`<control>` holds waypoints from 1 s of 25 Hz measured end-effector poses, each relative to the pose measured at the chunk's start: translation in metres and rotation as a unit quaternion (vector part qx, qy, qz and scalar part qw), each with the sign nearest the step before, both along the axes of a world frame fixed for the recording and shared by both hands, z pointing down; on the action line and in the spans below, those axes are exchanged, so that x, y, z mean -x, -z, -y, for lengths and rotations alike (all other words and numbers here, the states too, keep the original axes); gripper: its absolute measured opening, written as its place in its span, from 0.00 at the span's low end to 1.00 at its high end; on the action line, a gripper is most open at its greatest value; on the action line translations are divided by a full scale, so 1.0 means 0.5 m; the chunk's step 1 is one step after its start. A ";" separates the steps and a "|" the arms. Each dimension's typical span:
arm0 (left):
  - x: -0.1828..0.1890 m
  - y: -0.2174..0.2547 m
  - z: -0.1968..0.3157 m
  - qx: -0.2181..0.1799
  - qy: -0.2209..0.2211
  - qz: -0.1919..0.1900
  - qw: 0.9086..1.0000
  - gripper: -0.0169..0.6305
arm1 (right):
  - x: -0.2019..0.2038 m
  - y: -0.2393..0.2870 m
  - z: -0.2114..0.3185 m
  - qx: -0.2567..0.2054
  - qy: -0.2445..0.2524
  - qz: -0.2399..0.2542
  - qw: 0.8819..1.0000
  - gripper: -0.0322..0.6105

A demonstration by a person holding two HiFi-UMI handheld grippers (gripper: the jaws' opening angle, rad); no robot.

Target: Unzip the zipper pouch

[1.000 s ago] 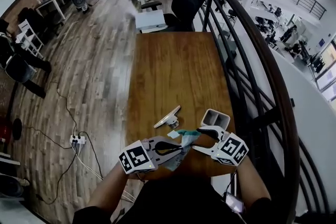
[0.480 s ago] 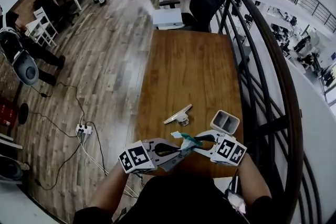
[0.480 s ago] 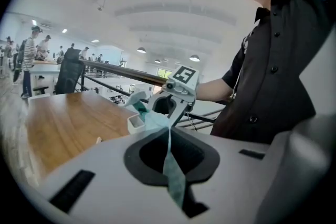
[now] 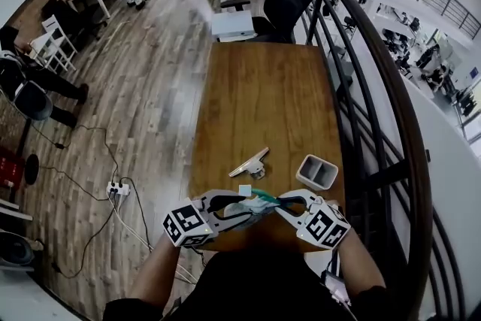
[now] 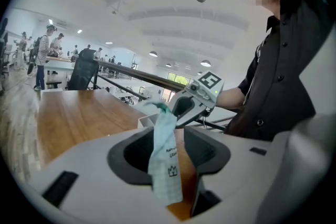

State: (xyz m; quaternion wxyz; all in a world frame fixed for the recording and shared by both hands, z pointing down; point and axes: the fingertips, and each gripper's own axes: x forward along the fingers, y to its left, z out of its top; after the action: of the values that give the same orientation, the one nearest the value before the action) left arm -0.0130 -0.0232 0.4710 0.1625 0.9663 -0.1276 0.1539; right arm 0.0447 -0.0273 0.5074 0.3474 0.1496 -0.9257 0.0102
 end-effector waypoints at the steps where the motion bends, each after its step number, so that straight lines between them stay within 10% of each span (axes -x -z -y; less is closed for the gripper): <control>1: 0.004 0.008 0.005 -0.007 0.007 -0.001 1.000 0.33 | -0.004 -0.008 -0.003 -0.015 0.003 -0.023 1.000 0.11; 16: 0.004 0.009 0.057 -0.077 -0.017 0.092 0.993 0.41 | -0.014 -0.064 -0.012 -0.093 0.024 -0.139 0.986 0.11; 25: -0.082 -0.054 0.030 -0.070 -0.114 0.159 0.978 0.41 | 0.001 -0.054 -0.004 -0.113 0.039 -0.154 0.981 0.11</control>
State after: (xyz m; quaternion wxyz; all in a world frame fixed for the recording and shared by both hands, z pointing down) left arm 0.0278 -0.0381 0.4980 0.0539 0.9465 -0.0514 0.3140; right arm 0.0442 -0.0255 0.5344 0.4665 0.1514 -0.8615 -0.1312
